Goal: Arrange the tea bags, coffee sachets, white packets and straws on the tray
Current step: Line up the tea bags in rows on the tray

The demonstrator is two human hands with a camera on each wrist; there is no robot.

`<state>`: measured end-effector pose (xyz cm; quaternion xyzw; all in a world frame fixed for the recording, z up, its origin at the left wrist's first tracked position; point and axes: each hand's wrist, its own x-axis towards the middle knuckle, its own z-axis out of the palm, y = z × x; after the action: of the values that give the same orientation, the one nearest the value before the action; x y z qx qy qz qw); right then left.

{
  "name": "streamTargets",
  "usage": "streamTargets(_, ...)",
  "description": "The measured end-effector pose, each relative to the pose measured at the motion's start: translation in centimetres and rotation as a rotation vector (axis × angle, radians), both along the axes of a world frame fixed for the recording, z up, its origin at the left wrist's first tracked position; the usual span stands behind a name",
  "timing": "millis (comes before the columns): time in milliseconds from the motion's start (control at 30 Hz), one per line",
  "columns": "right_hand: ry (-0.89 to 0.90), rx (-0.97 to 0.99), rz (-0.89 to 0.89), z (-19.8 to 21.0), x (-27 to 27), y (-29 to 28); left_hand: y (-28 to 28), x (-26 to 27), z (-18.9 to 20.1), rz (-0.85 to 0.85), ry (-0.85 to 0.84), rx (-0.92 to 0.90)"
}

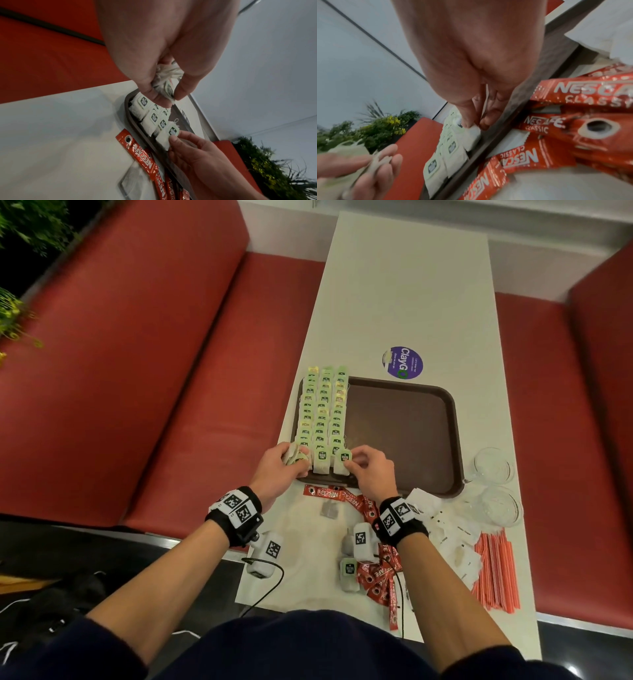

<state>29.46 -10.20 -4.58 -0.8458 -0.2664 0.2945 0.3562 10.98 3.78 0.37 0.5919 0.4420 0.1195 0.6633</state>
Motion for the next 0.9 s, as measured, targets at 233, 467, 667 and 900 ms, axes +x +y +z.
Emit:
streamTargets(233, -0.02, 0.026, -0.074, -0.2, -1.5, 1.1, 0.0, -0.4, -0.4, 0.015, -0.052, -0.094)
streamTargets(467, -0.155, 0.015, -0.052, -0.3, -1.8, 1.5, 0.6, -1.0, -0.7, 0.041, -0.028, -0.126)
streamTargets(667, -0.218, 0.0, 0.058, -0.4, -3.1, 1.1, 2.4, -0.2, -2.1, -0.031, 0.205, 0.235)
streamTargets(900, -0.227, 0.016, 0.032, -1.2, -3.8, 1.4, 2.2, 1.2, -3.6, -0.262, 0.295, 0.701)
